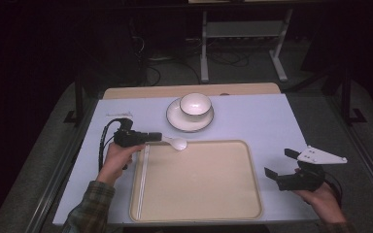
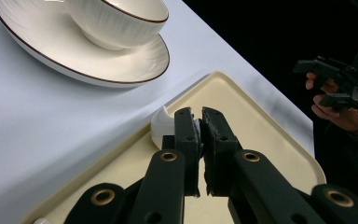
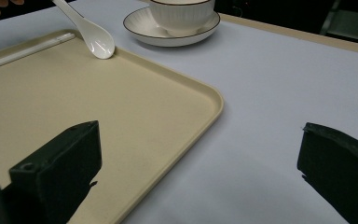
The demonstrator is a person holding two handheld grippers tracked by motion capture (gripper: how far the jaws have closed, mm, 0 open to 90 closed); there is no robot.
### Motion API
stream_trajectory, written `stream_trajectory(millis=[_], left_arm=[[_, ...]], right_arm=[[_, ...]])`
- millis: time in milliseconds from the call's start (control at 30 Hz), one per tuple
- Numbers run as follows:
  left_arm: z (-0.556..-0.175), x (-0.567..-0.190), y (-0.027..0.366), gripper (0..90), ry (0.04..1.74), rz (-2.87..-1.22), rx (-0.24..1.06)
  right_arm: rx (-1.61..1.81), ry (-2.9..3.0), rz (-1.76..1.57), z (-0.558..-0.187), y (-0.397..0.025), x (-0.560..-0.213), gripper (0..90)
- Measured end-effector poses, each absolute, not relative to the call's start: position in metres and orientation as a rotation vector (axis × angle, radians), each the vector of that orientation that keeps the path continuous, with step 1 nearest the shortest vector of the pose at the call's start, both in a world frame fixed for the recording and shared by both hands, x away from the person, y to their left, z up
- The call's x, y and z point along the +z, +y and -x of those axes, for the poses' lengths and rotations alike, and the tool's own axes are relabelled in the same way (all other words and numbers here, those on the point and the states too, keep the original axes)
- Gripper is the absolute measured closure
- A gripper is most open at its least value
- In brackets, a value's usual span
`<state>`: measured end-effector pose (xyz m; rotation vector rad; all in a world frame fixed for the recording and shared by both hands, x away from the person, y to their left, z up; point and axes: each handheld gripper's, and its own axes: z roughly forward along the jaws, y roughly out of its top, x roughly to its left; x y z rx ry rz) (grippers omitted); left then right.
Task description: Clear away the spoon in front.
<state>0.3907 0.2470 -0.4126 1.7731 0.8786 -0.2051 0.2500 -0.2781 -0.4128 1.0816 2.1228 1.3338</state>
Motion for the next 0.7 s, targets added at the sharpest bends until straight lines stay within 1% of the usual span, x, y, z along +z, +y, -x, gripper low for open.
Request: stream_trajectory(millis=[133, 333, 433, 700], left_arm=[[-0.391, -0.416, 0.25, 84.6, 0.879, -1.781, -0.2], [-0.391, -0.419, 0.253, 80.6, 0.896, -1.843, -0.138], [-0.392, -0.423, 0.253, 78.0, 0.909, -1.866, -0.129], [-0.394, -0.432, 0.25, 74.8, 0.916, -1.936, -0.126]], right_arm=[[1.334, 2.124, -1.077, -0.25, -0.278, -0.413, 0.0], [1.333, 2.133, -1.07, -0.251, -0.276, -0.413, 0.0], [1.33, 2.139, -1.065, -0.251, -0.274, -0.413, 0.0], [1.325, 2.143, -1.07, -0.252, -0.273, -0.414, 0.0]])
